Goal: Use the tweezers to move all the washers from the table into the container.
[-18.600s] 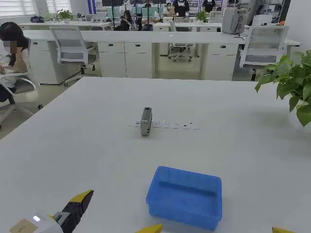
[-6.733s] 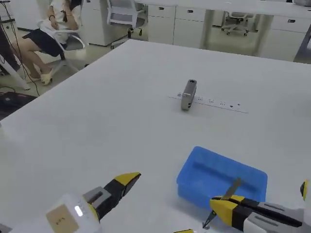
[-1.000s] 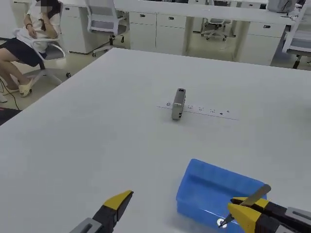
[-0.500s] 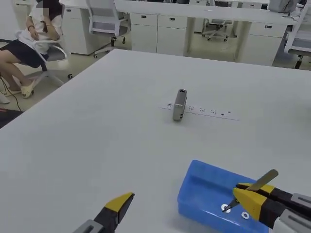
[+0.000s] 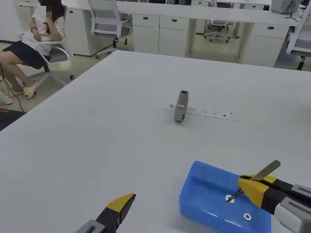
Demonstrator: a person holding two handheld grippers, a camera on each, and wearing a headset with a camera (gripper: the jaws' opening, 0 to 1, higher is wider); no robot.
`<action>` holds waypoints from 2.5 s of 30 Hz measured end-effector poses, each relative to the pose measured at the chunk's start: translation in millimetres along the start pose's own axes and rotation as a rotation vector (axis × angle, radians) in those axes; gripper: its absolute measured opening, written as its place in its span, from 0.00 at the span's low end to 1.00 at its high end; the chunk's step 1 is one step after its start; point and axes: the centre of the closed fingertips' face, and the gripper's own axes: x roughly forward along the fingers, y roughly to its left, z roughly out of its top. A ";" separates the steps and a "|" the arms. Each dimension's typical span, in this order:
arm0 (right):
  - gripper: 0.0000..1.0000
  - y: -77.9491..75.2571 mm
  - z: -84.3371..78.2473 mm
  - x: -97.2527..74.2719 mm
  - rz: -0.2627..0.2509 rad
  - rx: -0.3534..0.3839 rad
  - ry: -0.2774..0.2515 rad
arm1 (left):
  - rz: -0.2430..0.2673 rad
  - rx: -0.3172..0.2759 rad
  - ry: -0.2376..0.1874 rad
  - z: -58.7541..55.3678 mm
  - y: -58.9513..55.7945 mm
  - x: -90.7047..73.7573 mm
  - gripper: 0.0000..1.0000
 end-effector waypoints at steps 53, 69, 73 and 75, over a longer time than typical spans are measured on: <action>0.03 -62.9 -72.4 16.8 -0.120 0.031 0.208 | 0.000 0.043 0.054 -9.8 -0.6 0.8 0.65; 0.03 -62.9 -76.3 15.0 -0.122 0.038 0.207 | -0.006 0.043 0.069 -12.3 -1.4 1.4 0.65; 0.03 -62.5 -74.3 14.1 -0.124 0.034 0.202 | -0.005 0.043 0.071 -12.6 -1.3 1.4 0.65; 0.03 -61.7 -72.6 13.9 -0.123 0.034 0.196 | -0.006 0.043 0.071 -12.6 -1.4 1.4 0.65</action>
